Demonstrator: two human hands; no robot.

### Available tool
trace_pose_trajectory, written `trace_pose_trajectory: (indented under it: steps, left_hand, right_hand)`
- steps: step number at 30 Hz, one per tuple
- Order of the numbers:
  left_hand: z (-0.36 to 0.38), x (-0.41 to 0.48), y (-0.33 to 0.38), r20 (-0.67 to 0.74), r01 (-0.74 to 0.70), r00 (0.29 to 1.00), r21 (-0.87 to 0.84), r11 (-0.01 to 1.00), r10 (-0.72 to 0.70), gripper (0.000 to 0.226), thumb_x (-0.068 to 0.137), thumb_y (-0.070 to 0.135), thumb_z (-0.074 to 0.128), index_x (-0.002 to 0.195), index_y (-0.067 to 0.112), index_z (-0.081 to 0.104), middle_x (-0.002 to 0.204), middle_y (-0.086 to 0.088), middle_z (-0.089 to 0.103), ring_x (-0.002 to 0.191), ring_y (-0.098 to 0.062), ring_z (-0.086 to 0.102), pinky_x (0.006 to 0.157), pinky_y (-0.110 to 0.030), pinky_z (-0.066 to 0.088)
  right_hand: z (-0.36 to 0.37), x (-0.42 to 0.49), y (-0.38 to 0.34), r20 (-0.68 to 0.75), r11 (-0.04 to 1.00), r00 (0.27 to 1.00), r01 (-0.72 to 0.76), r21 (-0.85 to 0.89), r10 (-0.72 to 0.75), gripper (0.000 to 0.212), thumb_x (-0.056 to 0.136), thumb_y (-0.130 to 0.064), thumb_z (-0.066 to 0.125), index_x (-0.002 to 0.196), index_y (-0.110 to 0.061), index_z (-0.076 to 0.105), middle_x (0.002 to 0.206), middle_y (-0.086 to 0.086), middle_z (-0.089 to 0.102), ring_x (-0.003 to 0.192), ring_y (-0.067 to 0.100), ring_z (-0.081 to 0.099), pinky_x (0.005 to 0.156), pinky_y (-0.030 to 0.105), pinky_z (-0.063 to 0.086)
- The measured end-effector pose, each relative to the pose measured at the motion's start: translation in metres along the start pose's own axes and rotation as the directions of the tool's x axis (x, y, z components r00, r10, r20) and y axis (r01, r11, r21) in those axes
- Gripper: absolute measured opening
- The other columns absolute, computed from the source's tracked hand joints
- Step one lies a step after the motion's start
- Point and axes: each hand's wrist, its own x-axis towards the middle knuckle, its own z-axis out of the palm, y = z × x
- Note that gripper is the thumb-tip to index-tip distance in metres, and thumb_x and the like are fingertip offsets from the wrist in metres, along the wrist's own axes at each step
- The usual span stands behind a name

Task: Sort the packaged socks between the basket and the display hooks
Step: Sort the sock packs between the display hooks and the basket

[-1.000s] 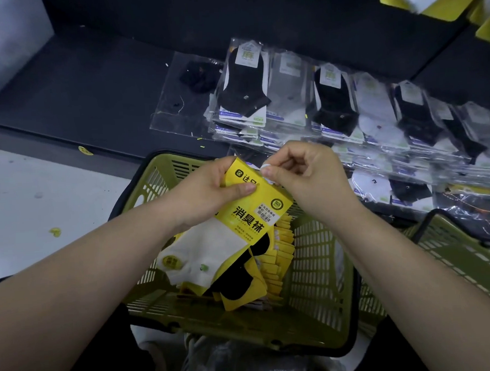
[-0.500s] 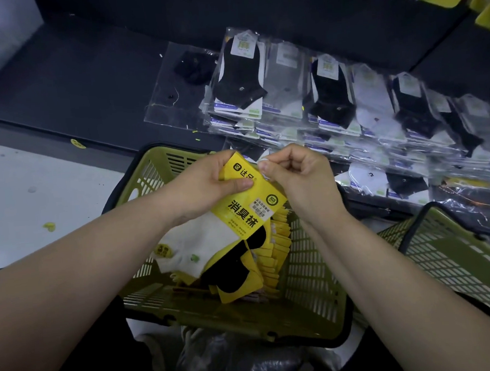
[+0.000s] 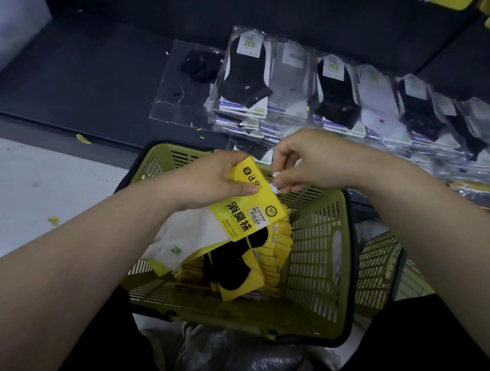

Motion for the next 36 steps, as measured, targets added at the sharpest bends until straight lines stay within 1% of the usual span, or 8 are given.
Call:
trace_pose_trajectory:
  steps: [3,7,16,21,23,26,31,36]
  left_hand:
    - [-0.001,0.001,-0.002,0.026,0.010,1.000,-0.021,1.000,-0.009,0.011,0.086,0.012,0.068,0.088,0.015,0.058,0.077,0.005,0.065,0.069,-0.006,0.062,0.067,-0.019,0.052]
    - [-0.001,0.000,-0.001,0.050,0.018,0.999,-0.073,0.997,-0.014,0.016,0.077,0.020,0.077,0.077,0.023,0.061,0.068,0.016,0.069,0.066,0.001,0.066,0.061,-0.013,0.050]
    - [0.002,-0.002,-0.007,0.065,0.015,0.998,-0.257,0.966,0.002,0.015,0.066,0.022,0.076,0.072,0.023,0.062,0.066,0.009,0.071,0.063,-0.005,0.068,0.055,-0.016,0.051]
    - [0.000,-0.001,-0.005,0.154,0.035,0.988,-0.286,0.958,0.010,0.022,0.063,0.026,0.073,0.082,0.019,0.064,0.077,0.007,0.074,0.075,-0.008,0.070,0.065,-0.019,0.055]
    - [-0.002,0.000,-0.005,0.194,0.057,0.981,-0.306,0.950,0.004,0.026,0.063,0.027,0.072,0.087,0.019,0.065,0.086,0.002,0.075,0.083,-0.014,0.071,0.072,-0.024,0.057]
    - [-0.005,0.001,-0.005,0.171,0.050,0.985,-0.333,0.942,0.008,0.029,0.064,0.029,0.071,0.090,0.020,0.061,0.084,0.005,0.073,0.082,-0.012,0.070,0.071,-0.023,0.056]
    - [-0.001,0.005,-0.006,0.045,-0.022,0.998,-0.313,0.949,0.038,0.035,0.066,0.032,0.069,0.092,0.018,0.051,0.079,0.006,0.065,0.076,-0.008,0.064,0.067,-0.019,0.054]
    - [0.001,0.005,-0.006,0.055,-0.042,0.997,-0.303,0.952,0.061,0.049,0.065,0.028,0.072,0.106,0.007,0.055,0.089,0.000,0.065,0.085,-0.012,0.065,0.078,-0.028,0.054]
  right_hand:
    - [0.002,-0.001,0.001,0.036,1.000,0.999,-0.023,-0.012,0.023,0.014,0.083,-0.015,0.070,0.074,-0.009,0.061,0.066,0.001,0.069,0.054,0.003,0.065,0.052,0.016,0.053]
    - [0.009,-0.005,0.002,0.043,0.975,0.999,-0.027,0.221,0.018,0.017,0.086,-0.010,0.065,0.072,-0.010,0.055,0.061,-0.002,0.066,0.053,0.002,0.063,0.051,0.013,0.050]
    - [0.029,-0.014,0.004,-0.231,0.964,0.973,0.076,0.253,-0.016,0.020,0.086,-0.012,0.067,0.070,-0.014,0.053,0.051,-0.009,0.064,0.051,0.003,0.062,0.061,0.030,0.055]
    - [0.013,-0.017,0.004,-0.050,0.947,0.993,0.116,0.300,-0.106,0.008,0.085,-0.012,0.067,0.086,-0.012,0.059,0.059,-0.002,0.066,0.055,0.007,0.064,0.056,0.020,0.054]
    - [0.005,-0.017,0.006,-0.024,0.928,0.987,0.158,0.337,-0.159,0.020,0.085,-0.010,0.066,0.101,-0.017,0.056,0.063,0.001,0.067,0.059,0.011,0.066,0.059,0.022,0.054]
    - [0.001,-0.017,0.010,0.000,0.899,0.974,0.210,0.385,-0.227,0.023,0.083,-0.004,0.065,0.102,-0.017,0.061,0.073,0.006,0.068,0.069,0.014,0.068,0.065,0.020,0.054]
    - [0.013,-0.014,0.020,-0.145,0.844,0.970,0.243,0.478,-0.197,0.021,0.079,0.002,0.067,0.091,-0.015,0.067,0.073,0.002,0.068,0.066,0.006,0.067,0.064,0.015,0.052]
    - [0.018,-0.021,0.024,-0.285,0.850,0.935,0.319,0.419,-0.211,0.022,0.065,-0.020,0.075,0.086,-0.023,0.071,0.081,0.003,0.073,0.072,0.009,0.069,0.072,0.021,0.057]
